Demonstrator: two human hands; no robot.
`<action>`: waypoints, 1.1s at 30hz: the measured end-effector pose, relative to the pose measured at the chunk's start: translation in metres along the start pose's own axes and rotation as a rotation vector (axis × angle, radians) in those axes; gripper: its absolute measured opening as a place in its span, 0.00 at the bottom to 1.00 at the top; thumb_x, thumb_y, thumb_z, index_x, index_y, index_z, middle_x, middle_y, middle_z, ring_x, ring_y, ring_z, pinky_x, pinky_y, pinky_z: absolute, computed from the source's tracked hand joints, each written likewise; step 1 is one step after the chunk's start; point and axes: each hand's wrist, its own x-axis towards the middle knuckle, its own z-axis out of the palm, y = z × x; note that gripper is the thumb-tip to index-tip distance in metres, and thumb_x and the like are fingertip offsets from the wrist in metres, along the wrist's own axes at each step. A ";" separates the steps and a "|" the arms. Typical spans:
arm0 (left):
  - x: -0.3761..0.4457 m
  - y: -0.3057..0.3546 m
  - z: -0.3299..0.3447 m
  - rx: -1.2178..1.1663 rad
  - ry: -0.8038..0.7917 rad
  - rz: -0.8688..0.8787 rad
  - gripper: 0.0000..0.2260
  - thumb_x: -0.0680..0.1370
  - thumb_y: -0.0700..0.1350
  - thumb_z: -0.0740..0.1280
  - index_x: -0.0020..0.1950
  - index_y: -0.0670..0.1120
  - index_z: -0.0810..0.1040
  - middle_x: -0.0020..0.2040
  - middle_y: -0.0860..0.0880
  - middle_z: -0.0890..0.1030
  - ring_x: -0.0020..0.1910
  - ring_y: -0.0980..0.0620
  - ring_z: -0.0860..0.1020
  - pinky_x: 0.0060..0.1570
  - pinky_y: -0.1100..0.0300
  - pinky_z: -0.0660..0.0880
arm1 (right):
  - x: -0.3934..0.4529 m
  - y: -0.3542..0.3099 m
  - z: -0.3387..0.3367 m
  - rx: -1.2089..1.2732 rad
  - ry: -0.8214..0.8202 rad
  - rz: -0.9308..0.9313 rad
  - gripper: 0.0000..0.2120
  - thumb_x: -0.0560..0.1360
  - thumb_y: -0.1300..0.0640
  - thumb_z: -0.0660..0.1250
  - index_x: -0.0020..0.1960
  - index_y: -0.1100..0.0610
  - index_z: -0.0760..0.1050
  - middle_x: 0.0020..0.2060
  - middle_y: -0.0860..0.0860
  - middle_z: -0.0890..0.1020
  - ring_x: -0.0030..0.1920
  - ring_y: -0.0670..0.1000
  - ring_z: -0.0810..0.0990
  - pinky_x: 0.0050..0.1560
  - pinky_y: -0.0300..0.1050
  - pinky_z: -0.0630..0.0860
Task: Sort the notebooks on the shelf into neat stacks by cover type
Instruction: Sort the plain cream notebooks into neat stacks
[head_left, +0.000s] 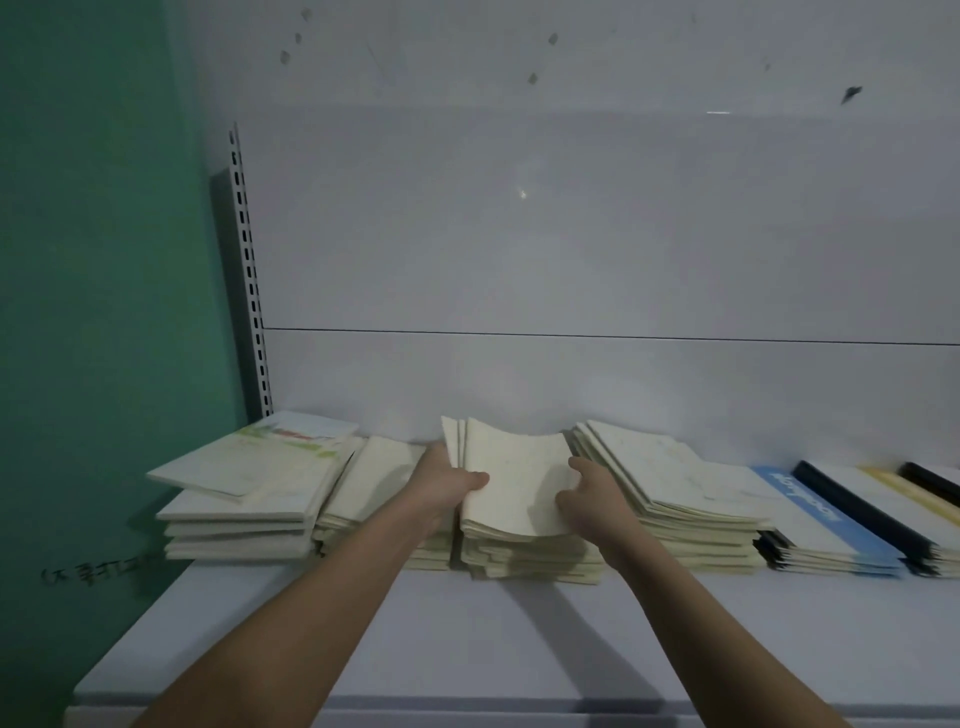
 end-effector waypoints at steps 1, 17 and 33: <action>0.003 -0.003 0.004 0.051 0.014 -0.008 0.15 0.76 0.32 0.69 0.60 0.42 0.71 0.57 0.44 0.78 0.54 0.46 0.78 0.54 0.55 0.76 | 0.001 0.000 -0.001 -0.061 0.006 -0.007 0.23 0.76 0.70 0.55 0.70 0.65 0.66 0.66 0.60 0.72 0.61 0.59 0.72 0.57 0.48 0.71; 0.006 -0.004 0.015 0.479 -0.008 0.078 0.27 0.81 0.44 0.57 0.79 0.43 0.55 0.79 0.46 0.58 0.76 0.46 0.61 0.69 0.58 0.60 | 0.028 -0.002 0.006 -0.704 -0.072 -0.195 0.20 0.78 0.63 0.54 0.70 0.64 0.62 0.72 0.65 0.60 0.69 0.64 0.65 0.64 0.52 0.67; -0.028 0.000 -0.162 0.781 0.339 0.307 0.13 0.79 0.48 0.62 0.62 0.52 0.79 0.62 0.53 0.80 0.59 0.51 0.77 0.61 0.54 0.73 | -0.008 -0.069 0.120 -0.452 -0.276 -0.577 0.20 0.80 0.49 0.60 0.71 0.53 0.69 0.68 0.51 0.72 0.66 0.53 0.71 0.64 0.48 0.70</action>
